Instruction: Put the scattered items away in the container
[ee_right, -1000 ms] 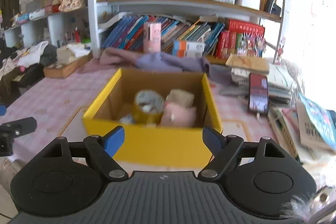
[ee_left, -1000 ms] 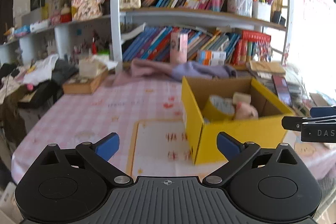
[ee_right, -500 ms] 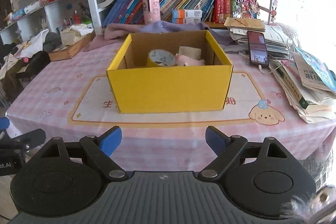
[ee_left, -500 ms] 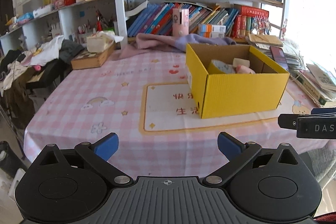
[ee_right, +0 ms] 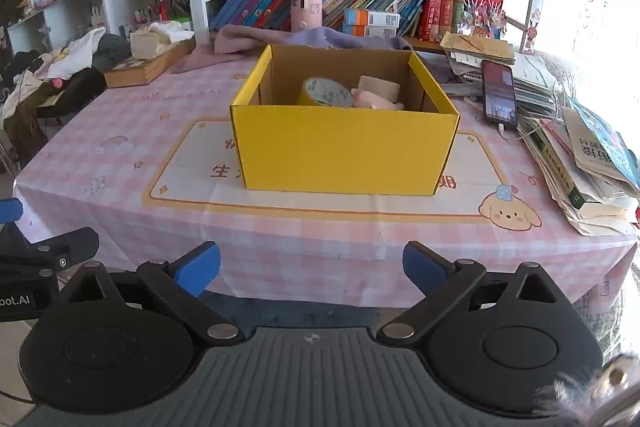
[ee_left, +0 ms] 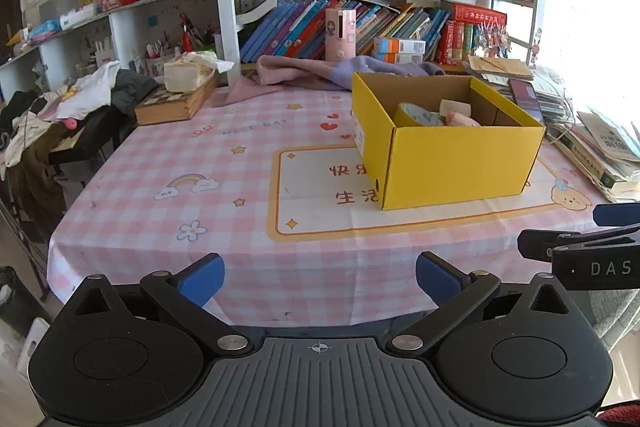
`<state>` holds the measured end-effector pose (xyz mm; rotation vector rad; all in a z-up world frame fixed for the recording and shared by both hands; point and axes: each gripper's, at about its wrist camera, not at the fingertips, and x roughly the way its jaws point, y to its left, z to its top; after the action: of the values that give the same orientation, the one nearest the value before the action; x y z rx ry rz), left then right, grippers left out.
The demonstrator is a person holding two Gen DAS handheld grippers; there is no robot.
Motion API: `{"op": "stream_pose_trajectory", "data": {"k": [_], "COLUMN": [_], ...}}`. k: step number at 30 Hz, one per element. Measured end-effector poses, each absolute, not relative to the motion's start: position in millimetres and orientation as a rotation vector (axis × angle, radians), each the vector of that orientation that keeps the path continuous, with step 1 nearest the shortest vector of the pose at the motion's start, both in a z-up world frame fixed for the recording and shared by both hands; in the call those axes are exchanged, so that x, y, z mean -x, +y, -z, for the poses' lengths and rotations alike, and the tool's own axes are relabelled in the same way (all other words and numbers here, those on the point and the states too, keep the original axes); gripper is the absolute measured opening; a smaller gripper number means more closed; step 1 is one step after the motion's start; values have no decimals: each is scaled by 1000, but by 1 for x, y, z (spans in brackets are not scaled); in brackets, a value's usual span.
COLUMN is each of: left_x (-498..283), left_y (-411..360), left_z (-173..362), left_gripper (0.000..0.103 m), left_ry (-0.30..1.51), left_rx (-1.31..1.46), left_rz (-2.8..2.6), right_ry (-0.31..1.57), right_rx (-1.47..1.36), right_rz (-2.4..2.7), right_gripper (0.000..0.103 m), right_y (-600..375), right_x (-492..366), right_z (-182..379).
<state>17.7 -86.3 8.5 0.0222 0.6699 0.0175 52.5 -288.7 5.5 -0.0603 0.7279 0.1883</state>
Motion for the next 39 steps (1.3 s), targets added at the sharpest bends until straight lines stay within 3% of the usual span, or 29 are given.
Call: {"op": "stream_pose_trajectory", "data": {"k": [39], "left_x": [-18], "left_y": [-81], "left_z": [-1], "left_gripper": [103], "left_ry": [731], "left_rx": [25], "left_rz": [-1], "right_ry": [748], "right_rx": [105], "right_rz": [-230], "right_gripper": [100], "right_y": [-275], "right_x": [-50], "right_z": [-3]}}
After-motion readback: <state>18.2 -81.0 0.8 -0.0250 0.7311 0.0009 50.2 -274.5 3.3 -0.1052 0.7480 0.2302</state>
